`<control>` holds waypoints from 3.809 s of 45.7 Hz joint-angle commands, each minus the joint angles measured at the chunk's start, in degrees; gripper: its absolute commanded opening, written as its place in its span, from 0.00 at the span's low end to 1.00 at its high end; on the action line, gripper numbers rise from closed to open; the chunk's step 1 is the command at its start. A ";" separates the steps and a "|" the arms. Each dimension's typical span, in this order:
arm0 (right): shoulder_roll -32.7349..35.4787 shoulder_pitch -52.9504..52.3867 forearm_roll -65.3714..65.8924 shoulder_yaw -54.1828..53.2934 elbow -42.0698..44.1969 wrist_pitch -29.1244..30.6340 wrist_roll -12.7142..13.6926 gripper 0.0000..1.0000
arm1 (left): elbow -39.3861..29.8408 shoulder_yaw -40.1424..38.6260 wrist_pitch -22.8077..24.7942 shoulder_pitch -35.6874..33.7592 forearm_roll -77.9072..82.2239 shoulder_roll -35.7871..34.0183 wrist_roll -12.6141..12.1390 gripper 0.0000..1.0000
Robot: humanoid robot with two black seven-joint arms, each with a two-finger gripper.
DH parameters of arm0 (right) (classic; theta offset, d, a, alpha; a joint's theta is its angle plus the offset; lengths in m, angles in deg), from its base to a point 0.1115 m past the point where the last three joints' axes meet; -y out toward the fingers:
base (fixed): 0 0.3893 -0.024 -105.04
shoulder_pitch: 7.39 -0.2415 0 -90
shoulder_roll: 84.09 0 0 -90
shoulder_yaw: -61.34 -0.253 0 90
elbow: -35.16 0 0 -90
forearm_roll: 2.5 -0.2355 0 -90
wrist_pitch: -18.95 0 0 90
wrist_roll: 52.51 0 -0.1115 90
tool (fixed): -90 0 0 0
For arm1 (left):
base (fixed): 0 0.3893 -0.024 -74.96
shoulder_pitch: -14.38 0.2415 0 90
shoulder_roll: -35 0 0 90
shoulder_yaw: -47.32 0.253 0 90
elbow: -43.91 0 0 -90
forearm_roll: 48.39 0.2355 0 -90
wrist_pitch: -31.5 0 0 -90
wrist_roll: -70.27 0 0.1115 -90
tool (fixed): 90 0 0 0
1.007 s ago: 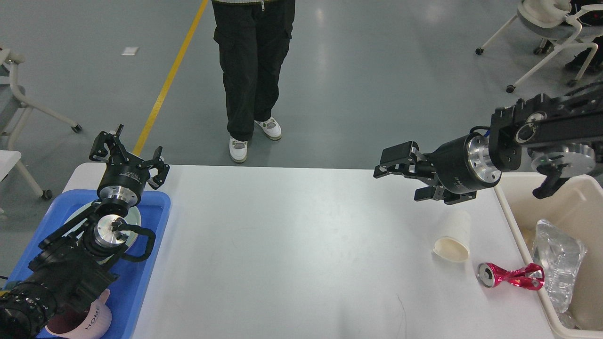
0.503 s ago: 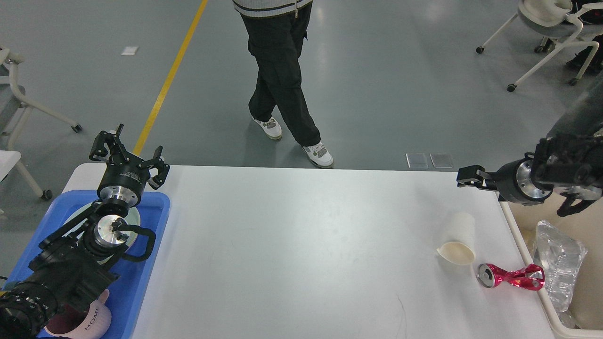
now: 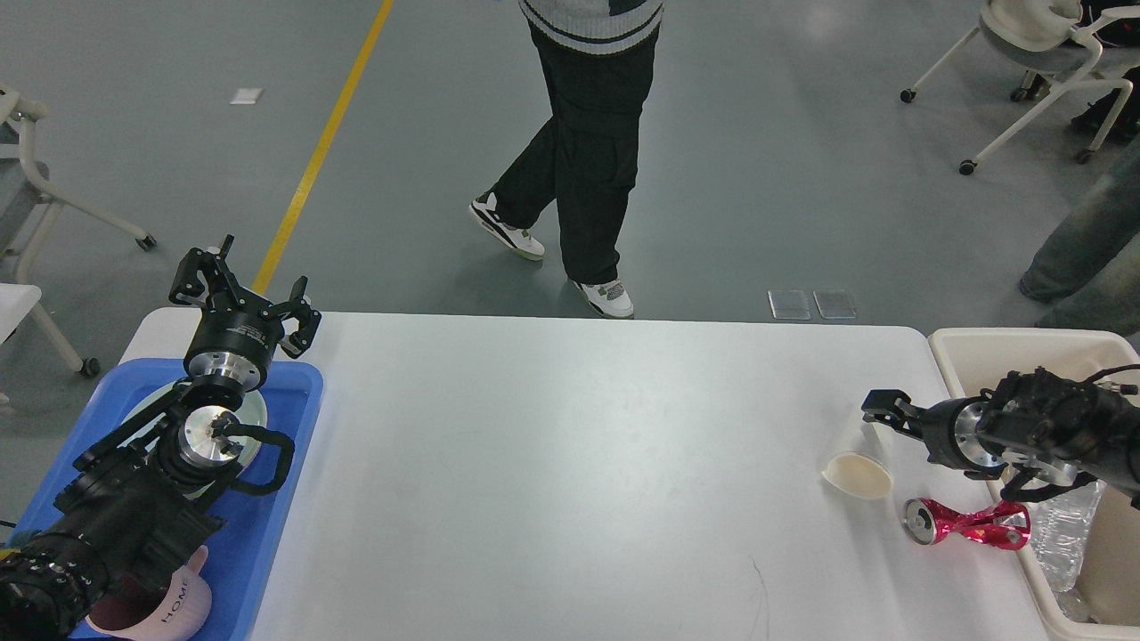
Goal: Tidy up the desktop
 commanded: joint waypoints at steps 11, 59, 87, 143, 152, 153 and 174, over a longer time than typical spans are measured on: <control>-3.06 3.75 -0.26 -2.21 0.51 -3.22 -0.52 1.00 | 0.00 0.05 0.00 0.00 0.00 0.00 0.00 0.96; 11.44 -45.51 -0.52 3.05 -42.53 2.13 0.18 0.00 | 0.00 -0.04 0.00 0.00 0.00 0.00 0.00 0.96; 8.27 -33.37 0.27 13.44 -13.77 5.74 -0.08 0.00 | 0.00 -0.04 0.00 0.00 0.00 0.00 0.00 0.96; -0.51 15.45 -4.39 6.58 38.66 -6.65 8.80 1.00 | 0.00 0.05 0.00 0.00 0.00 0.00 0.00 0.96; -1.66 3.25 -4.39 6.05 30.59 -6.65 8.71 1.00 | 0.00 -0.04 0.00 0.00 0.00 0.00 0.00 0.96; -1.57 0.96 -4.39 6.05 28.05 -6.56 8.71 1.00 | 0.00 0.05 0.00 0.00 0.00 0.00 0.00 0.96; 2.03 -43.17 -4.74 3.94 -39.54 -6.30 5.02 1.00 | 0.00 0.05 0.00 0.00 0.00 0.00 0.00 0.96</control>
